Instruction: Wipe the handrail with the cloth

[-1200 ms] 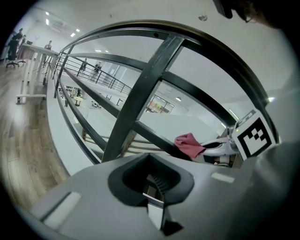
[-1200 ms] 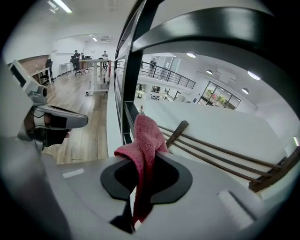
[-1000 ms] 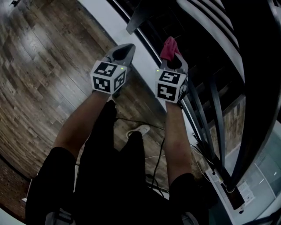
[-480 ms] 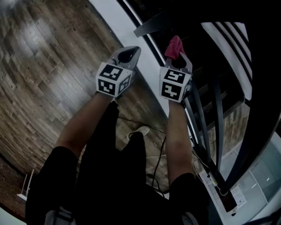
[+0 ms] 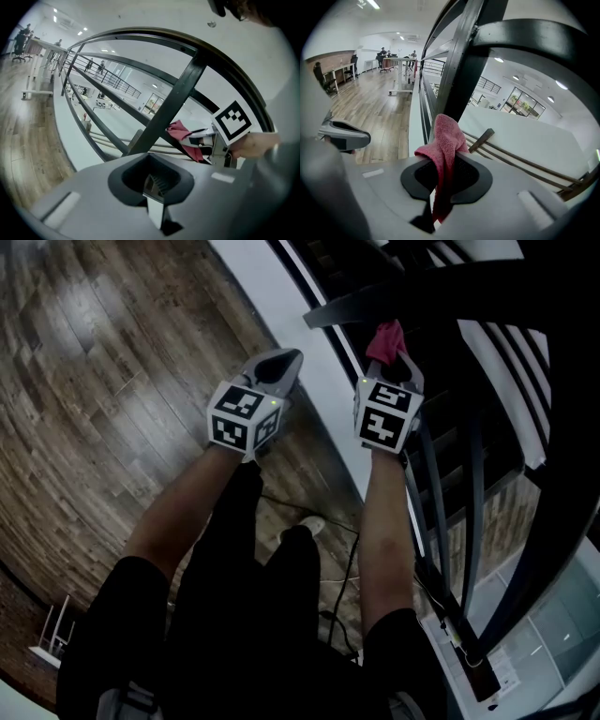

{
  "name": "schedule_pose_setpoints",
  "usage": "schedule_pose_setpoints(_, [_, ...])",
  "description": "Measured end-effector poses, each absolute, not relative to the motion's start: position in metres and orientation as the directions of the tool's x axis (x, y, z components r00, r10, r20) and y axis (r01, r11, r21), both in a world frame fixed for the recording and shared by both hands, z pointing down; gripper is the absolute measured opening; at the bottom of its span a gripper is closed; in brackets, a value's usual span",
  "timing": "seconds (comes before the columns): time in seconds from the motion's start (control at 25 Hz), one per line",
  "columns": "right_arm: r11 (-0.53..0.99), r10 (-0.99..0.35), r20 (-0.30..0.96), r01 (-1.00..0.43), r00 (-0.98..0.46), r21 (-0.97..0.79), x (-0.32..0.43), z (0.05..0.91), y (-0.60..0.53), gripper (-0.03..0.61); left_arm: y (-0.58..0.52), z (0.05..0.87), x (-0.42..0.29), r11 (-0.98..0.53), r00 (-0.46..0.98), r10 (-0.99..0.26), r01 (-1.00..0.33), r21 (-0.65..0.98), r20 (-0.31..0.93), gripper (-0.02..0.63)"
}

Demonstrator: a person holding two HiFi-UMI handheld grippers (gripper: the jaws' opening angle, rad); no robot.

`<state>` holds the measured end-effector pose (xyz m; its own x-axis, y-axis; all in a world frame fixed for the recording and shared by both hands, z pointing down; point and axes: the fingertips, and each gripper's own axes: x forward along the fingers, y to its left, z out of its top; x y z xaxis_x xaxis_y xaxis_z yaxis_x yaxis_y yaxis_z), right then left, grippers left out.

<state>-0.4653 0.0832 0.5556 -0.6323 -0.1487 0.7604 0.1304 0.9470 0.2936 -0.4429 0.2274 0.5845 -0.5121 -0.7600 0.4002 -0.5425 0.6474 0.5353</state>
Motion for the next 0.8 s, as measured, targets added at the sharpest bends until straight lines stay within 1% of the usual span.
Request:
schedule_pose_setpoints(0.16, [0.938, -0.159, 0.747, 0.138, -0.645, 0.319, -0.471, 0.561, 0.089, 0.043, 0.243, 0.589, -0.437, 0.66, -0.513, -0.751, -0.548, 0.514, 0.416, 0.0])
schedule_pose_setpoints(0.24, [0.944, -0.132, 0.742, 0.145, -0.657, 0.296, -0.475, 0.562, 0.095, 0.043, 0.248, 0.589, -0.433, 0.667, -0.514, -0.745, -0.553, 0.5, 0.425, -0.001])
schedule_pose_setpoints(0.36, [0.978, 0.008, 0.703, 0.152, -0.711, 0.143, -0.477, 0.558, 0.117, 0.043, 0.255, 0.582, -0.429, 0.672, -0.524, -0.74, -0.561, 0.484, 0.42, 0.0])
schedule_pose_setpoints(0.44, [0.99, 0.103, 0.628, 0.14, -0.772, 0.009, -0.465, 0.544, 0.132, 0.043, 0.258, 0.577, -0.421, 0.673, -0.529, -0.74, -0.565, 0.478, 0.416, 0.0])
schedule_pose_setpoints(0.52, [0.985, 0.17, 0.547, 0.158, -0.82, -0.069, -0.444, 0.527, 0.145, 0.043, 0.256, 0.577, -0.407, 0.672, -0.524, -0.741, -0.57, 0.474, 0.421, -0.001])
schedule_pose_setpoints(0.64, [0.973, 0.221, 0.47, 0.228, -0.854, -0.043, -0.403, 0.512, 0.161, 0.043, 0.248, 0.58, -0.386, 0.661, -0.501, -0.749, -0.602, 0.448, 0.433, 0.0])
schedule_pose_setpoints(0.8, [0.97, 0.203, 0.427, 0.241, -0.881, 0.036, -0.333, 0.505, 0.144, 0.042, 0.221, 0.576, -0.35, 0.646, -0.492, -0.761, -0.628, 0.433, 0.422, 0.0])
